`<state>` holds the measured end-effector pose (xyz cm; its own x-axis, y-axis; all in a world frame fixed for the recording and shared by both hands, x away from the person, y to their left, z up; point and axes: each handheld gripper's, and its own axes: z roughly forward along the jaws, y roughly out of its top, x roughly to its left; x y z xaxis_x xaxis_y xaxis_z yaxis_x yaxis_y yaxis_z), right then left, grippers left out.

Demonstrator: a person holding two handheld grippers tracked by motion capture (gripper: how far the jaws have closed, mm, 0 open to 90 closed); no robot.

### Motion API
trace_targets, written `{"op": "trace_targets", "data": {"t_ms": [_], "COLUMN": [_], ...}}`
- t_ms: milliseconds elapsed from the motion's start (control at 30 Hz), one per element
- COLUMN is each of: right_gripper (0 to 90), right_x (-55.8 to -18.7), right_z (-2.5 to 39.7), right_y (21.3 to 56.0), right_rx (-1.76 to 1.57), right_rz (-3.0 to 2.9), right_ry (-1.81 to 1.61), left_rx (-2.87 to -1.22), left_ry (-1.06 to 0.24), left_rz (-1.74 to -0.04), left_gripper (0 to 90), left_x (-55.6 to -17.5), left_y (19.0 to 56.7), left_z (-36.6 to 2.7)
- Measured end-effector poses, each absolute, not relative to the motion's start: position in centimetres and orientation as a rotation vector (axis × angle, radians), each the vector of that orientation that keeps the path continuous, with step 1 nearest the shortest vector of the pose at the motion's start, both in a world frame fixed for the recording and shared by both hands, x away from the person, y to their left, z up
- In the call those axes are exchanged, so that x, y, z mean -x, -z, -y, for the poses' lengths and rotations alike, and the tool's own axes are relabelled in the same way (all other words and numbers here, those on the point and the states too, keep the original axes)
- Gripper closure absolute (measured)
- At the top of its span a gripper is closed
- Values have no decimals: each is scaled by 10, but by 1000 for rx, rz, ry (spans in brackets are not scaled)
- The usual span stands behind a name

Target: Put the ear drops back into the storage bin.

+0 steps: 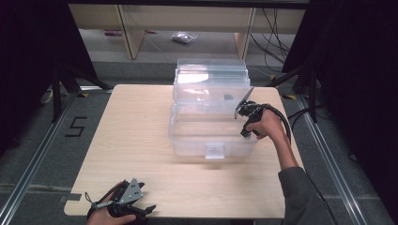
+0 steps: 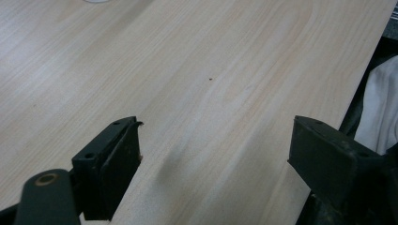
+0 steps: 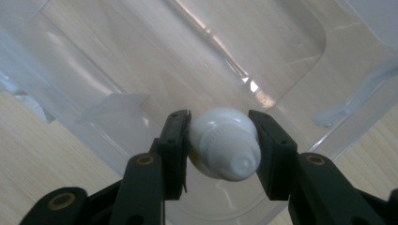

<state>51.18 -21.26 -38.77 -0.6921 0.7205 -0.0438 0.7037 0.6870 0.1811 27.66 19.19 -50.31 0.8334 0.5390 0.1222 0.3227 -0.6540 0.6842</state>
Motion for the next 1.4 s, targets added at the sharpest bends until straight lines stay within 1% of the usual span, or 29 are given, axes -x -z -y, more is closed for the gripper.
{"op": "trace_targets", "data": {"t_ms": [133,200,233,267,300,333,433,667,800,833,867,900,967,1100,1133,1200,1233,1267,1300,1367,1400], "right_gripper": [603,603,603,603,603,603,603,603,603,603,602,602,603,603,603,603,603,603,603,602,603], "right_x": [-514,-516,-517,-515,-516,-517,-519,-521,-524,-524,-526,-525,-526,-525,-527,-528,-528,-526,-530,-529,-531], "right_z": [210,211,211,208,209,211,214,212,213,212,214,211,212,206,207,208,208,203,207,207,209], "right_y": [391,393,394,394,395,398,401,408,411,411,413,413,415,415,417,420,420,418,421,421,421], "right_rx": [-1209,-1173,-1188,-1273,-1287,-1245,-1228,-1309,-1277,-1285,-1225,-1294,-1247,-1328,-1279,-1246,-1246,-1318,-1234,-1255,-1171], "right_rz": [-2786,-2796,-2791,-2788,-2791,-2787,-2798,-2792,-2809,-2802,-2810,-2793,-2816,-2791,-2802,-2817,-2817,-2798,-2821,-2817,-2825], "right_ry": [-185,-196,-198,-176,-164,-175,-162,-145,-156,-143,-145,-127,-144,-108,-118,-125,-125,-104,-118,-118,-130], "left_rx": [-2328,-2323,-2333,-2321,-2324,-2334,-2318,-2322,-2323,-2333,-2332,-2332,-2321,-2333,-2320,-2333,-2333,-2332,-2323,-2322,-2323], "left_ry": [-410,-404,-416,-403,-405,-416,-402,-404,-403,-415,-413,-412,-404,-418,-402,-413,-413,-413,-402,-405,-404], "left_rz": [-634,-647,-624,-649,-649,-623,-649,-644,-646,-623,-627,-627,-645,-626,-652,-624,-624,-626,-649,-648,-648], "left_gripper": [164,164,164,164,164,164,164,163,164,164,164,164,163,163,164,163,163,163,164,164,163], "left_x": [-276,-276,-277,-276,-276,-277,-275,-275,-276,-277,-277,-277,-275,-277,-276,-277,-277,-277,-276,-276,-276], "left_y": [503,504,503,504,504,503,504,504,504,503,503,503,504,503,504,503,503,503,504,504,504], "left_z": [-192,-191,-192,-191,-191,-192,-191,-191,-191,-192,-192,-192,-191,-192,-191,-192,-192,-192,-192,-192,-192]}}
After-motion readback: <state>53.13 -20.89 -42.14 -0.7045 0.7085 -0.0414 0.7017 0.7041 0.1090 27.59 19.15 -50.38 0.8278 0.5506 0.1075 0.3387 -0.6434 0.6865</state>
